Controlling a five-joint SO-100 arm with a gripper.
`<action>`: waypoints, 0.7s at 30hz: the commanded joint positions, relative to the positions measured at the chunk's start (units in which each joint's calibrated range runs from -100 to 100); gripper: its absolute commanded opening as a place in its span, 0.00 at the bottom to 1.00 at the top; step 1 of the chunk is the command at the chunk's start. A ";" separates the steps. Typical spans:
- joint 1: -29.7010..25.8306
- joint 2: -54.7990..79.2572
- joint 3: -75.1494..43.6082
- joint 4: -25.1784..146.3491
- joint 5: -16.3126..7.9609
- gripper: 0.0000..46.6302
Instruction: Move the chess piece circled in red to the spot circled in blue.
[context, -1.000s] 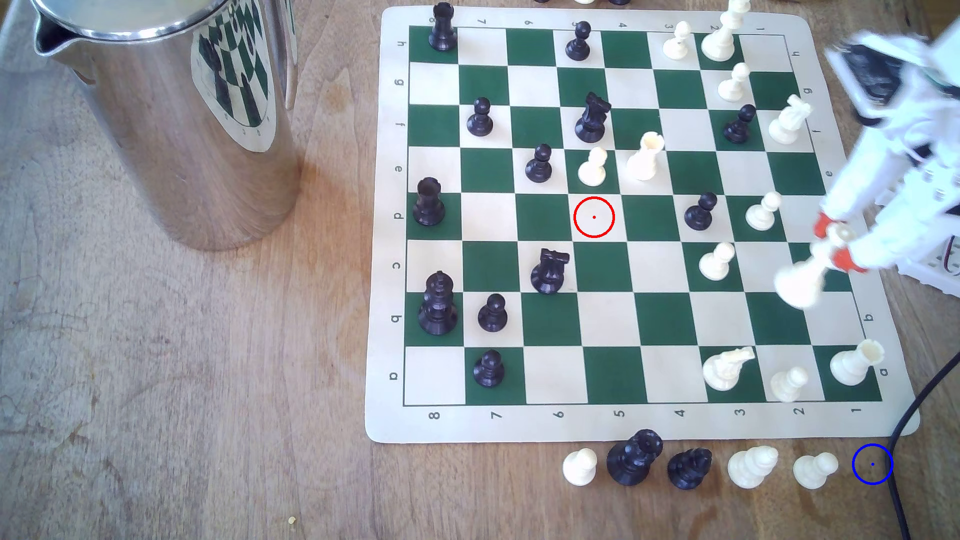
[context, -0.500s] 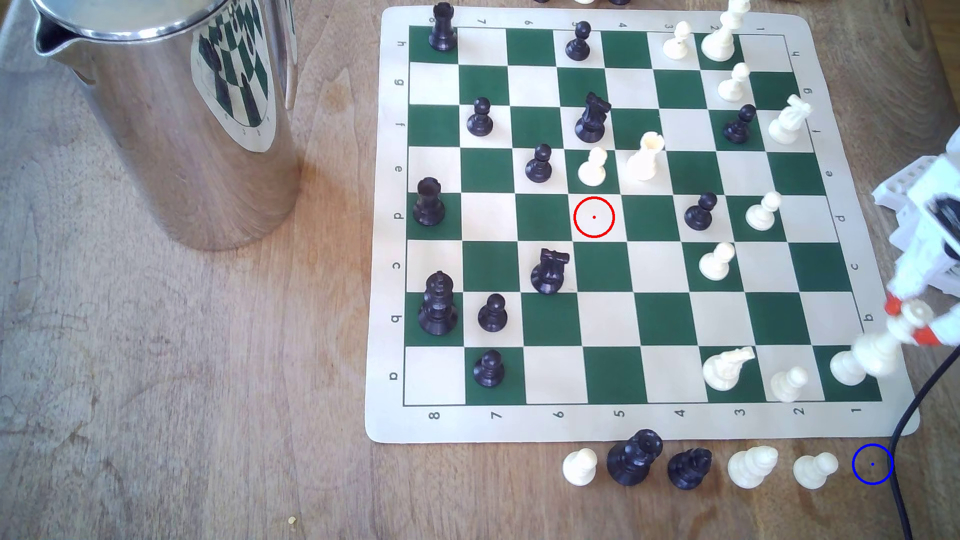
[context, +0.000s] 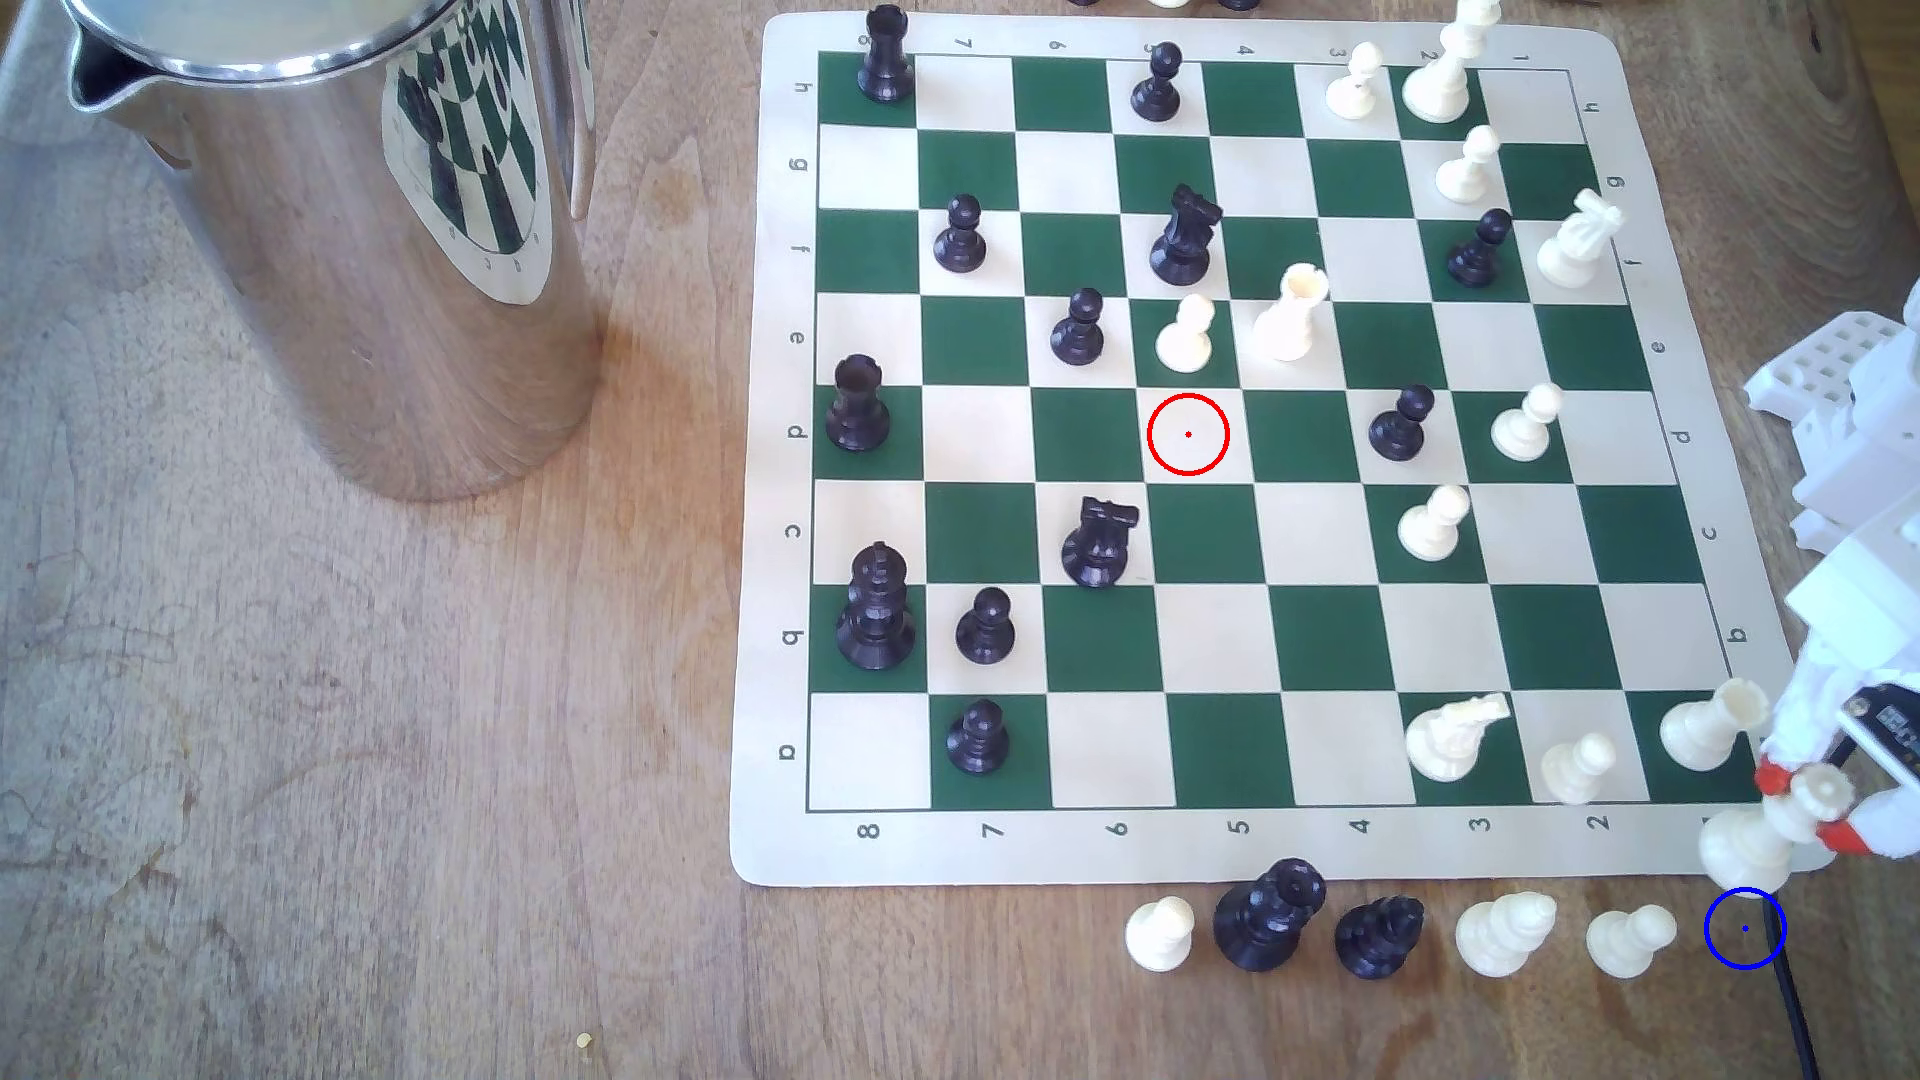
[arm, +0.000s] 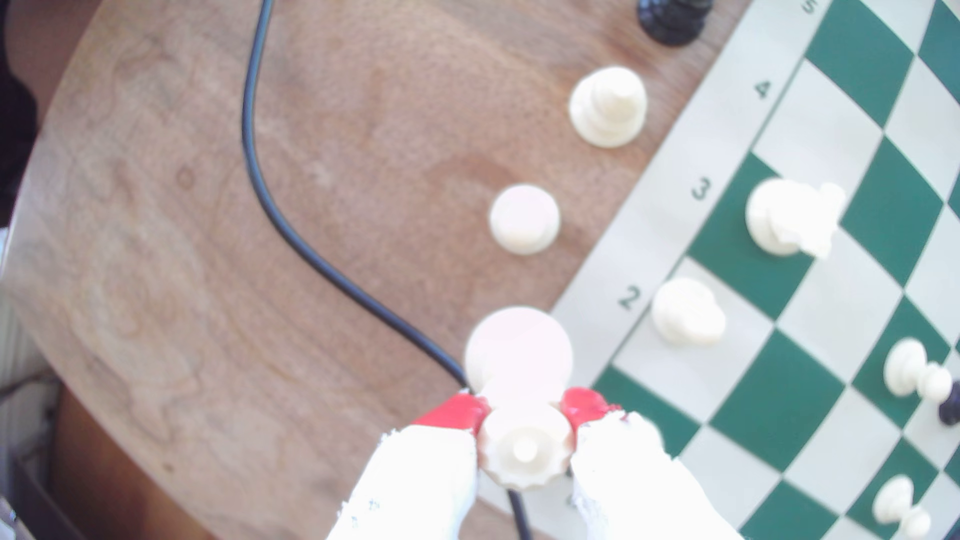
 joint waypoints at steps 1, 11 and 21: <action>0.20 1.05 -1.10 -2.02 0.05 0.01; -1.21 6.32 -0.46 -4.89 -0.34 0.01; -2.46 10.39 0.53 -8.33 -0.73 0.01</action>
